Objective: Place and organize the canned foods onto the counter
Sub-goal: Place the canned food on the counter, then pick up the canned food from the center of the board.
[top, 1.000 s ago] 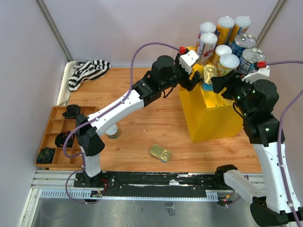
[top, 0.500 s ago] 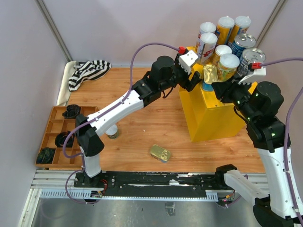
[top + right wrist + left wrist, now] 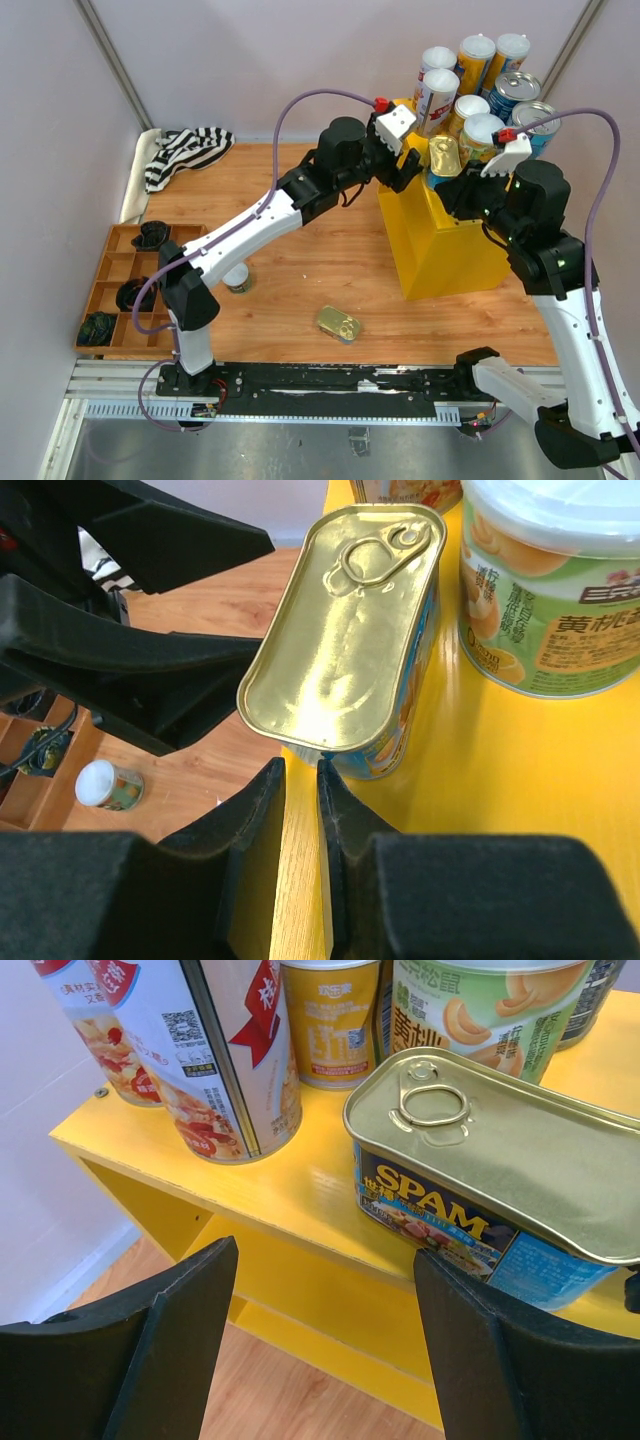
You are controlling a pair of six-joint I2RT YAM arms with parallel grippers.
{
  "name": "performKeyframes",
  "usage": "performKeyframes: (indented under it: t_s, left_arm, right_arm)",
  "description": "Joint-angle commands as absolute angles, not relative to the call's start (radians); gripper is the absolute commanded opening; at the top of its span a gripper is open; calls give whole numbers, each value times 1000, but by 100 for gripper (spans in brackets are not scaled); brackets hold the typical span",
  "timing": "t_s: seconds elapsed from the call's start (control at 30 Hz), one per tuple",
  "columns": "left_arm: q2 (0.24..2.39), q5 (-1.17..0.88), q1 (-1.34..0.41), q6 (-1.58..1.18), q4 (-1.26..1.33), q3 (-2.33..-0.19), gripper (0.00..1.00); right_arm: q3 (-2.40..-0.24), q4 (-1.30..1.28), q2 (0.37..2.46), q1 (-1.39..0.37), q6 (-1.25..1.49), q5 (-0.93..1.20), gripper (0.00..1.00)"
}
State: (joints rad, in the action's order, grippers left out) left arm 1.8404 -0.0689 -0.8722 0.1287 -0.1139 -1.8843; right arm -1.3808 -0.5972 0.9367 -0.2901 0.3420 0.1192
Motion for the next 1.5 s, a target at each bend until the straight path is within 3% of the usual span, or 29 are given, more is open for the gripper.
performKeyframes:
  t_s: [0.0, 0.2, 0.53, 0.6, 0.73, 0.87, 1.07, 1.27, 1.47]
  left_arm:
    - [1786, -78, -859, 117, -115, -1865, 76]
    - [1651, -15, -857, 117, -65, -1668, 77]
    - [1272, 1, -856, 27, -159, -1144, 95]
    - [1181, -82, -859, -14, -183, -1025, 100]
    - [1090, -138, -881, -87, -210, -807, 100]
    - [1033, -150, -958, -93, -115, -625, 100]
    - [1093, 4, -1078, 64, 55, -518, 100]
    - [1220, -19, -1099, 252, 130, -554, 100]
    - [1439, -137, -1099, 388, -8, -696, 100]
  right_arm:
    - [-1404, -581, 951, -308, 307, 96, 20]
    - [-1424, -575, 978, -306, 284, 71, 20]
    - [-1460, -575, 1000, -304, 242, 86, 23]
    - [-1472, -574, 995, -304, 228, 134, 32]
    - [-1460, -537, 945, -305, 223, 297, 61]
    - [-1433, -497, 878, -305, 255, 407, 70]
    - [-1420, -499, 842, -304, 269, 487, 71]
    - [-1425, -508, 834, -305, 280, 546, 71]
    - [-1419, -507, 823, -306, 274, 554, 71]
